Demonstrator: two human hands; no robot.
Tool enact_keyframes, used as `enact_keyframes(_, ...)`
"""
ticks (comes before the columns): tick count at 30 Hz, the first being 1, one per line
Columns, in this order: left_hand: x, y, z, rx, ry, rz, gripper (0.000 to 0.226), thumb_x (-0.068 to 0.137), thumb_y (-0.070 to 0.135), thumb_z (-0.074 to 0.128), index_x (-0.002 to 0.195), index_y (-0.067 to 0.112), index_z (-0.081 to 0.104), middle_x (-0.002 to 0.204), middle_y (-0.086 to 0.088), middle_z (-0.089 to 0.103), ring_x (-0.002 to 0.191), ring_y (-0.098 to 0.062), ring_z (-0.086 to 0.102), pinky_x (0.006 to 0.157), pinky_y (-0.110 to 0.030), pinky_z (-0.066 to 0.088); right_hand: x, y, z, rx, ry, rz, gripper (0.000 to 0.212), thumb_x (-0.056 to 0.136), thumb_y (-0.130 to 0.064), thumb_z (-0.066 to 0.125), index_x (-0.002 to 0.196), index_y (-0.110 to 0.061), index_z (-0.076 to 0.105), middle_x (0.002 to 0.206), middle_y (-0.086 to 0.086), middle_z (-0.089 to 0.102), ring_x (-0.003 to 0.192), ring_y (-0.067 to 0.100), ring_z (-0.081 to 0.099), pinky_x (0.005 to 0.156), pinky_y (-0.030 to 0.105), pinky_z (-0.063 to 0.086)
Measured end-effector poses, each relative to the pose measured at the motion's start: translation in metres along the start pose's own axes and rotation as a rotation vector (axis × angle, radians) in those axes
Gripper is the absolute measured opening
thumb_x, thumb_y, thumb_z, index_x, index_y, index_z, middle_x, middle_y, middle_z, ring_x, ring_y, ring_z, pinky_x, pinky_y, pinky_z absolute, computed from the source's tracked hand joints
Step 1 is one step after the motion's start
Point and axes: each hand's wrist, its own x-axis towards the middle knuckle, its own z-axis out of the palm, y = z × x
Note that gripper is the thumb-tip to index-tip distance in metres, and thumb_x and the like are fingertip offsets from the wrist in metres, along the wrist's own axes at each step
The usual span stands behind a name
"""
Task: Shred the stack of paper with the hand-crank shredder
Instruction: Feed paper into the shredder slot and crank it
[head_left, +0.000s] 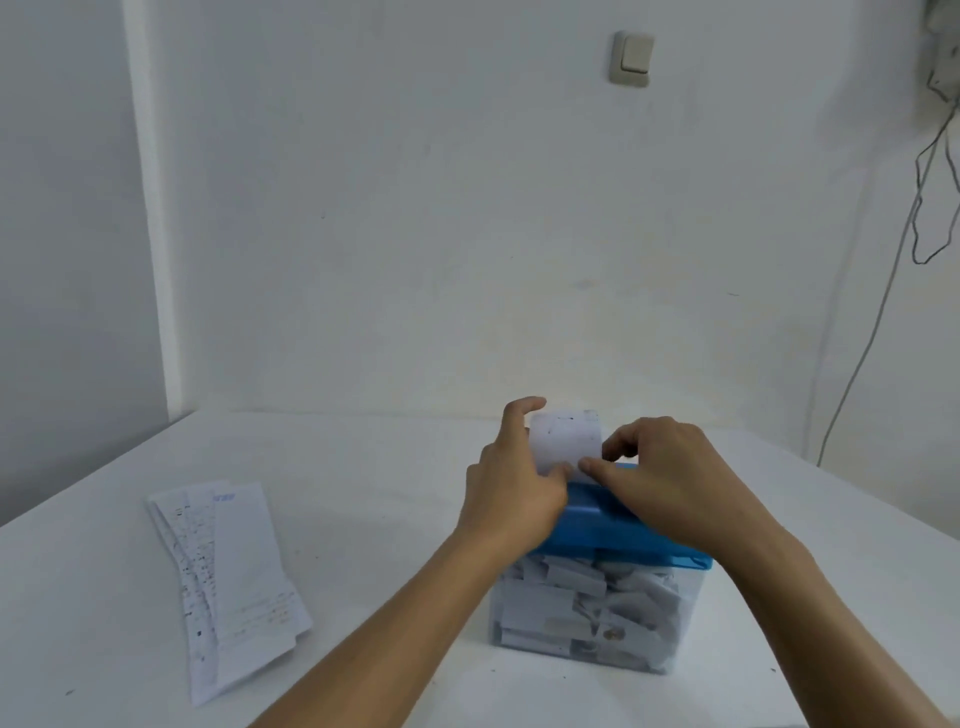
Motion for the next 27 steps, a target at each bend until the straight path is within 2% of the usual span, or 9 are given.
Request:
enact_keyframes(3, 0.005, -0.003, -0.003, 0.003, -0.033, -0.019, 0.059, 0.095, 0.019, 0.066, 0.143, 0.041, 0.038, 0.138, 0.001, 0.055, 0.122, -0.024, 0.055, 0.105, -0.045, 0.05, -0.017, 0.014, -0.019, 0.096, 0.193, 0.026, 0.016, 0.1, -0.031, 0.056, 0.111, -0.028, 0.067, 0.103, -0.015, 0.063, 0.093, 0.002, 0.057, 0.075, 0.012, 0.038)
enact_keyframes(6, 0.005, -0.003, -0.003, 0.016, -0.046, -0.023, 0.054, 0.096, 0.019, 0.063, 0.141, 0.04, 0.041, 0.138, 0.005, 0.052, 0.123, -0.021, 0.052, 0.108, -0.043, 0.046, -0.045, 0.046, -0.022, 0.208, 0.347, 0.106, 0.04, 0.097, 0.003, 0.048, 0.118, -0.027, 0.063, 0.111, -0.007, 0.065, 0.101, 0.008, 0.059, 0.089, 0.021, 0.048)
enact_keyframes(8, 0.005, -0.004, -0.002, 0.015, -0.037, -0.02, 0.053, 0.096, 0.018, 0.062, 0.139, 0.04, 0.043, 0.137, 0.006, 0.053, 0.122, -0.02, 0.052, 0.108, -0.043, 0.046, -0.065, 0.07, -0.008, 0.176, 0.308, 0.119, 0.063, 0.086, 0.017, 0.043, 0.121, -0.034, 0.057, 0.118, -0.006, 0.063, 0.108, 0.01, 0.059, 0.1, 0.036, 0.052)
enact_keyframes(10, 0.005, -0.004, -0.001, 0.013, -0.025, -0.017, 0.052, 0.096, 0.017, 0.062, 0.138, 0.041, 0.043, 0.135, 0.007, 0.054, 0.121, -0.02, 0.053, 0.107, -0.043, 0.048, -0.08, 0.085, 0.01, 0.128, 0.137, 0.118, 0.084, 0.081, 0.018, 0.04, 0.136, -0.045, 0.043, 0.133, -0.012, 0.054, 0.12, 0.009, 0.053, 0.109, 0.035, 0.045)
enact_keyframes(13, 0.008, -0.006, -0.001, 0.015, -0.021, -0.02, 0.051, 0.095, 0.017, 0.062, 0.137, 0.042, 0.044, 0.134, 0.008, 0.054, 0.118, -0.019, 0.054, 0.105, -0.042, 0.05, -0.088, 0.096, 0.032, -0.083, -0.05, 0.05, 0.095, 0.088, 0.006, 0.044, 0.155, -0.044, 0.001, 0.152, -0.028, 0.014, 0.142, -0.01, 0.01, 0.118, 0.017, 0.014)
enact_keyframes(16, 0.008, -0.006, 0.0, 0.021, -0.016, -0.029, 0.051, 0.096, 0.016, 0.062, 0.137, 0.04, 0.045, 0.133, 0.007, 0.054, 0.117, -0.02, 0.055, 0.102, -0.041, 0.052, -0.078, 0.105, 0.046, -0.245, 0.02, -0.049, 0.096, 0.096, -0.01, 0.05, 0.153, -0.037, -0.022, 0.158, -0.026, -0.025, 0.147, 0.0, -0.026, 0.124, 0.029, 0.002)
enact_keyframes(19, 0.008, -0.006, 0.0, 0.028, -0.017, -0.024, 0.05, 0.096, 0.015, 0.062, 0.137, 0.038, 0.046, 0.132, 0.007, 0.054, 0.117, -0.02, 0.055, 0.102, -0.041, 0.052, -0.067, 0.111, 0.058, -0.225, 0.03, -0.181, 0.08, 0.092, -0.029, 0.065, 0.155, -0.034, 0.015, 0.161, -0.012, 0.01, 0.148, 0.014, 0.01, 0.118, 0.034, 0.027)
enact_keyframes(21, 0.007, -0.007, 0.0, 0.035, -0.015, -0.016, 0.05, 0.096, 0.015, 0.063, 0.137, 0.038, 0.046, 0.131, 0.009, 0.054, 0.116, -0.019, 0.055, 0.101, -0.04, 0.052, -0.063, 0.117, 0.068, -0.257, 0.07, -0.221, 0.064, 0.084, -0.04, 0.071, 0.139, -0.026, 0.042, 0.141, -0.002, 0.036, 0.124, 0.018, 0.034, 0.104, 0.033, 0.044)
enact_keyframes(27, 0.005, -0.006, 0.001, 0.06, -0.006, -0.014, 0.05, 0.096, 0.014, 0.062, 0.134, 0.041, 0.046, 0.123, 0.013, 0.052, 0.109, -0.017, 0.056, 0.097, -0.038, 0.055, -0.058, 0.126, 0.079, -0.242, 0.018, -0.233, 0.051, 0.088, -0.038, 0.067, 0.132, -0.03, 0.044, 0.13, -0.001, 0.043, 0.107, 0.015, 0.048, 0.09, 0.025, 0.051)
